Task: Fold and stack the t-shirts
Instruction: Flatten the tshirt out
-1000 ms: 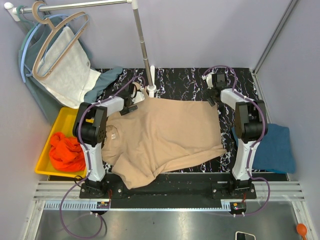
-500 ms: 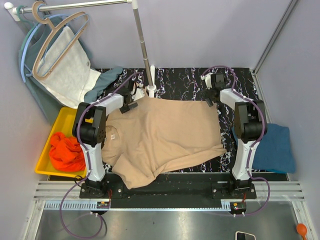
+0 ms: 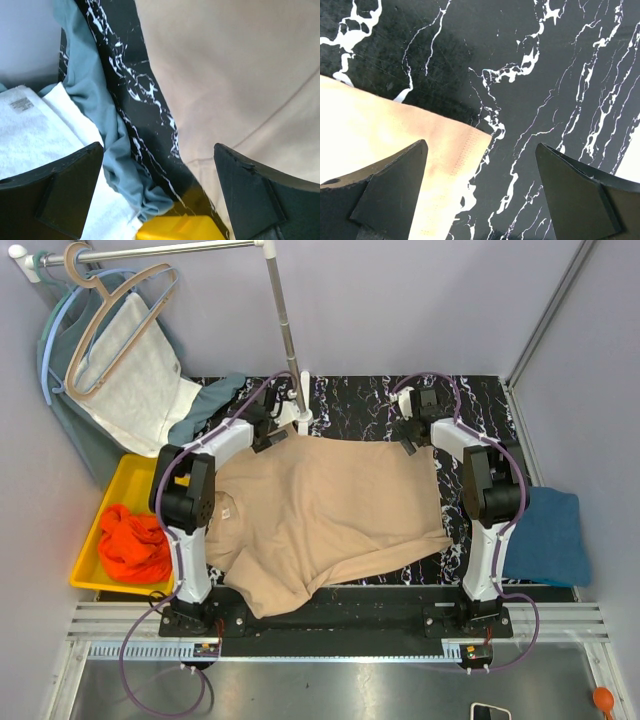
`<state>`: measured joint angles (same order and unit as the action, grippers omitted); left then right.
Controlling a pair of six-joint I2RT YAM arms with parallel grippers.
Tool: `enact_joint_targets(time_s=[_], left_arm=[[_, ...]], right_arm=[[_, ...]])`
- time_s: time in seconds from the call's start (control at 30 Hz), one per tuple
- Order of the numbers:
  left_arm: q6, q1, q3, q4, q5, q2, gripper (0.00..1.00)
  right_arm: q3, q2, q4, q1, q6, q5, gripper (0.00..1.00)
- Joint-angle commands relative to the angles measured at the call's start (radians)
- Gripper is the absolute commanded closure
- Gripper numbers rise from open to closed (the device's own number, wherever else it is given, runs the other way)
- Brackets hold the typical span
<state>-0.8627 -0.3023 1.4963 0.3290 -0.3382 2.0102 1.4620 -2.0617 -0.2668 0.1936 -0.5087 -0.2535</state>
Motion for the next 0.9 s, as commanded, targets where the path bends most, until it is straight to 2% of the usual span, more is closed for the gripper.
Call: enact_joint_targets(time_s=[0.0,0.57,0.87], left_arm=[[0.011,0.003,0.070,-0.036,0.022,0.067,0.01],[-0.087,0.015,0.078,-0.122,-0.018,0.185,0.01],[-0.119,0.042,0.154,-0.140,-0.036,0.261,0.01]], right_arm=[[0.020,-0.005,0.035,0.000,-0.019,-0.043,0.02],[0.044,-0.081,0.116,-0.003,-0.100,-0.122,0.02],[0.109,-0.146,0.169,-0.010,-0.162,-0.171,0.03]])
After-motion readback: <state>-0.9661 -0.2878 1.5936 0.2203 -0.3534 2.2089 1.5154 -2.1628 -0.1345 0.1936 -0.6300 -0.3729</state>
